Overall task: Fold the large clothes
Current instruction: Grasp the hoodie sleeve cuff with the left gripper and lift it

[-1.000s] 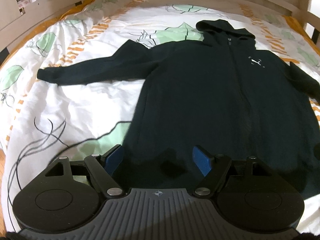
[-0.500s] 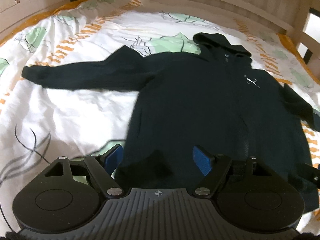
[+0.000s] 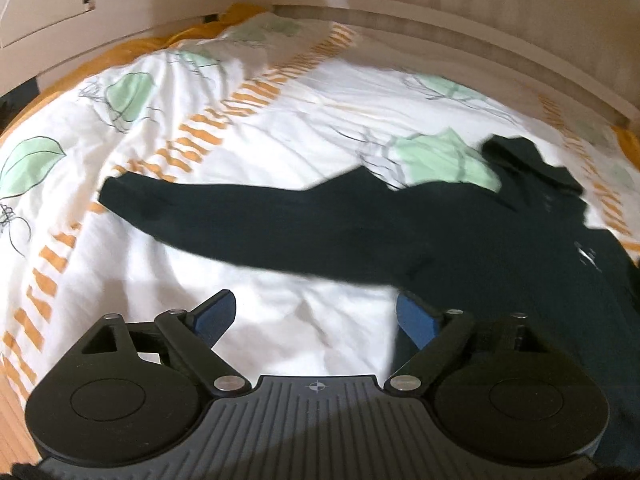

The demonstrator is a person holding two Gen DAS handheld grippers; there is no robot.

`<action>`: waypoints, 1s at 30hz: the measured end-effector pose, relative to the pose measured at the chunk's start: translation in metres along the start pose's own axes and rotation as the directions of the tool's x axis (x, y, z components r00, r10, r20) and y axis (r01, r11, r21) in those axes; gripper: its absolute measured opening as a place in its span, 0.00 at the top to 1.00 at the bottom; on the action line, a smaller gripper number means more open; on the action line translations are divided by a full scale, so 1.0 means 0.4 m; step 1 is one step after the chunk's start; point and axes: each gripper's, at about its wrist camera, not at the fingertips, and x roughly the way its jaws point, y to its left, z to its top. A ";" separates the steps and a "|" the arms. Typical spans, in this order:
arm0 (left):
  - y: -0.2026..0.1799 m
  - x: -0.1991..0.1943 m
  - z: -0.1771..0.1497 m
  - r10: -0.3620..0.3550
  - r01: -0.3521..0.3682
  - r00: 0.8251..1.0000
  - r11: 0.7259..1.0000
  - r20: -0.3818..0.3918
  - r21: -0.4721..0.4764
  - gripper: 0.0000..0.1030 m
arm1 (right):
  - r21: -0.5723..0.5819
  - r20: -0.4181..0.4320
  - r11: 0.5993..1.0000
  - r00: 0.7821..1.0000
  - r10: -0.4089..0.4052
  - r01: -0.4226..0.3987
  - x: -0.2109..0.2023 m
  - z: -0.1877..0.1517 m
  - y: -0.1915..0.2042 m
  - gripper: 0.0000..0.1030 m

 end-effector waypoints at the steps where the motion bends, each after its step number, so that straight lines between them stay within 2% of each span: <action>1: 0.014 0.013 0.010 0.004 -0.004 1.000 1.000 -0.005 -0.010 0.14 | -0.002 0.000 1.000 1.000 0.007 -0.007 0.010 0.008 0.006 0.01; 9: 0.130 0.145 0.058 0.024 -0.030 0.997 0.996 -0.070 -0.089 0.14 | -0.036 -0.002 0.997 0.997 0.071 -0.071 0.082 0.063 0.070 0.01; 16: 0.218 0.277 0.064 0.031 -0.054 0.989 0.986 -0.146 -0.159 0.14 | -0.086 -0.027 0.992 0.995 0.092 -0.094 0.137 0.076 0.115 0.01; 21: 0.287 0.334 0.076 0.015 -0.048 0.991 0.967 -0.134 -0.251 0.14 | -0.090 -0.063 0.992 0.994 0.085 -0.090 0.178 0.063 0.116 0.01; 27: 0.313 0.378 0.114 0.059 -0.081 0.993 0.970 -0.101 -0.231 0.14 | -0.079 -0.103 0.994 0.993 0.063 -0.071 0.223 0.041 0.109 0.01; 30: 0.334 0.391 0.126 0.043 -0.064 0.996 0.963 -0.082 -0.263 0.14 | -0.075 -0.106 0.994 0.992 0.068 -0.076 0.236 0.042 0.116 0.01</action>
